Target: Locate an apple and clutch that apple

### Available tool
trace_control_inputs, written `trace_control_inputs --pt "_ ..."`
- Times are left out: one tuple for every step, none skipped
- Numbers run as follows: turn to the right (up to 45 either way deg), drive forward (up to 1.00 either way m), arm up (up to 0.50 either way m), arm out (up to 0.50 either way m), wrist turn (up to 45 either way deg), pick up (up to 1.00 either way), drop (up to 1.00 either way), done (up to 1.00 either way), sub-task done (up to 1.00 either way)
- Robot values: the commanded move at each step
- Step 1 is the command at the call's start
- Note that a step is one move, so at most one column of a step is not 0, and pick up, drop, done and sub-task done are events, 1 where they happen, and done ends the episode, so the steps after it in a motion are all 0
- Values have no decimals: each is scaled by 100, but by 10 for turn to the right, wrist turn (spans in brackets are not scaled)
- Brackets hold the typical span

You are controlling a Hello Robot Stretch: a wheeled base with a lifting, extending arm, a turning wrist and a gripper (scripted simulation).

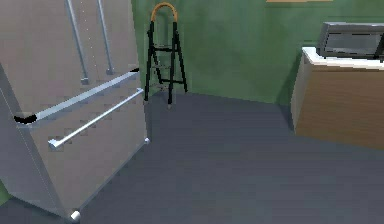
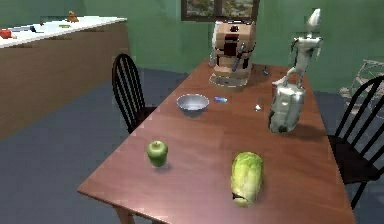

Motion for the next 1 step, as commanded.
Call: trace_control_inputs --pt "0 0 50 0 0 0 0 0 0"
